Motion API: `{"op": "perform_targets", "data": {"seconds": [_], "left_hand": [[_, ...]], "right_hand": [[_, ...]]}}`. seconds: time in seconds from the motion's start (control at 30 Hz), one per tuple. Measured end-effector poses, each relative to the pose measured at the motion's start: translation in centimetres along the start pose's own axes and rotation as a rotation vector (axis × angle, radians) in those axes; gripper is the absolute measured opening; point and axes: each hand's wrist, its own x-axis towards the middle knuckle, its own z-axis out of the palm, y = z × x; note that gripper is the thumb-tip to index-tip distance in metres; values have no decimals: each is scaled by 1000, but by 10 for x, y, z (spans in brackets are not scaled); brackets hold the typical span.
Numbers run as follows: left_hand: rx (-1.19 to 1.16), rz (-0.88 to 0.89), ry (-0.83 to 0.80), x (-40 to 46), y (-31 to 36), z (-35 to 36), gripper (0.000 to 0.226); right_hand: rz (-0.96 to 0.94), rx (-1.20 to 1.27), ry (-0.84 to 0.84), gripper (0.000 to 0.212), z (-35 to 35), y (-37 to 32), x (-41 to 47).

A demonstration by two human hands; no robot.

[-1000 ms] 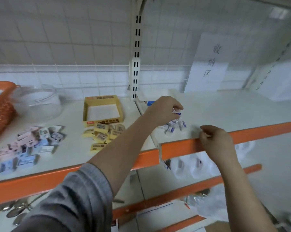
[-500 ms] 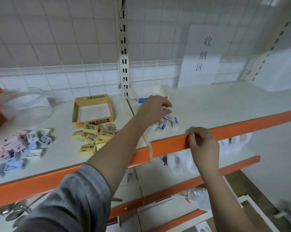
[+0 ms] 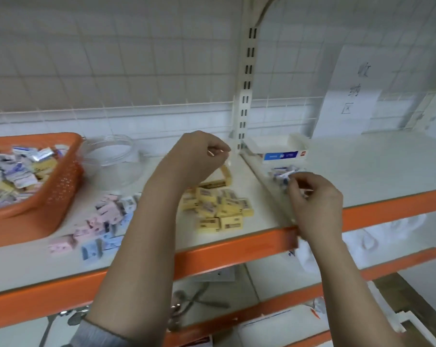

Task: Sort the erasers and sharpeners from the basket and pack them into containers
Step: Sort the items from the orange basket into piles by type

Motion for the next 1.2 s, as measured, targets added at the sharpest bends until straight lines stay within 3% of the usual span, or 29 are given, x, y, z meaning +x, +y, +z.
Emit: {"op": "perform_targets", "data": {"seconds": [0.23,0.5,0.63,0.83,1.03,1.2], "left_hand": [[210,-40,35,-65,-118,-133,19],[233,-202,61,-137,-227,-237,20],[249,-282,60,-160,-255,-255,23],[223,-324,79,-172,-272,-257,25],[219,-315,81,-171,-271,-257,23],[285,-305,13,-145,-276,-265,21]], "right_hand": [[-70,65,-87,13,105,-149,-34],[-236,-22,-473,21,218,-293,-38],[-393,-213,-705,25,277,-323,-29],[-548,-730,-1036,33,318,-327,-32],[-606,-761,-1013,37,323,-324,-36],[-502,-453,-819,19,299,-326,-30]]}}
